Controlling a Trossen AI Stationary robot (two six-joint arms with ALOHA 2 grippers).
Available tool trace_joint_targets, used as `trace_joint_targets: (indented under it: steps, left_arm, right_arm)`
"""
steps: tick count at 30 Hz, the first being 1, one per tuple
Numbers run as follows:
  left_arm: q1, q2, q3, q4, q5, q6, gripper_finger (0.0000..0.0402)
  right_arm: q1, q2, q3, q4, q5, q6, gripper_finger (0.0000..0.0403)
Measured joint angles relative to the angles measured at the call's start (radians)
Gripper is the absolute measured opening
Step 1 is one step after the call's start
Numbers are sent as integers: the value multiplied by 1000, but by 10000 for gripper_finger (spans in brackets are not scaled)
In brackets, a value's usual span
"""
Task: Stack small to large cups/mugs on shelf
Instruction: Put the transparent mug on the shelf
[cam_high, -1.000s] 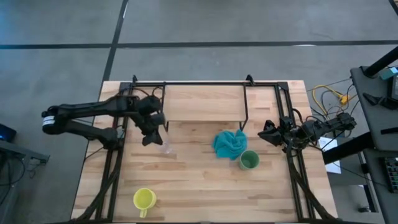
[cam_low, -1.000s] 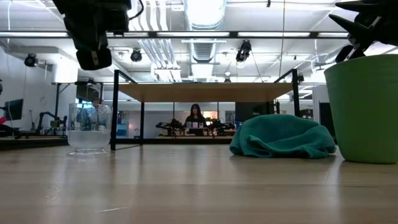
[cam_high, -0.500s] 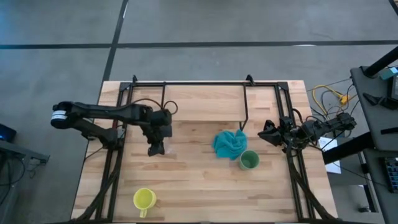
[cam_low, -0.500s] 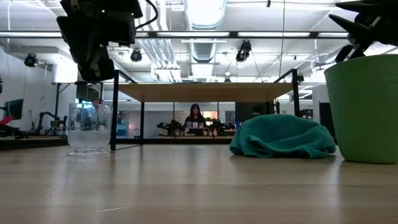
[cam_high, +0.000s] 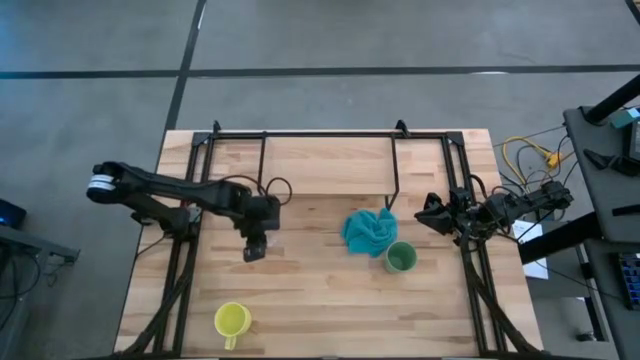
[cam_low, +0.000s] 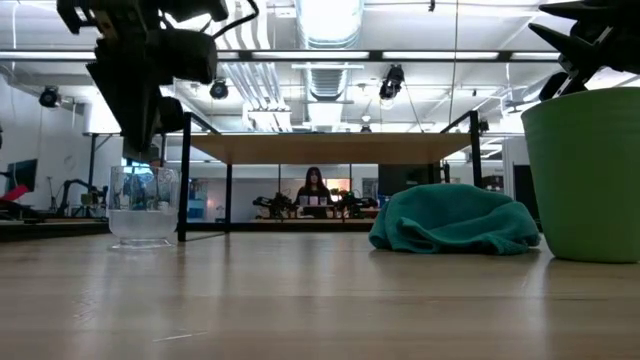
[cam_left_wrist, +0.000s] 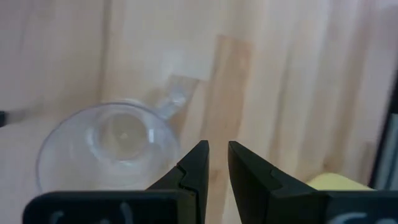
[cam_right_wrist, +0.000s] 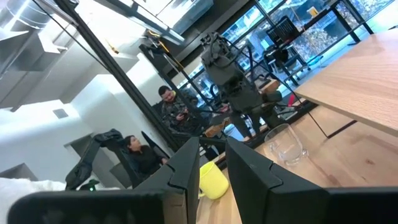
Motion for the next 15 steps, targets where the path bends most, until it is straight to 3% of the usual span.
trace_joint_targets:
  steps: [6,15]
  left_arm:
    - [-3,28,0,0,-82,-22,46]
    - [-5,69,-2,-1,-82,-22,46]
  right_arm:
    - [0,0,0,-1,0,0,75]
    - [0,0,0,-1,0,1,75]
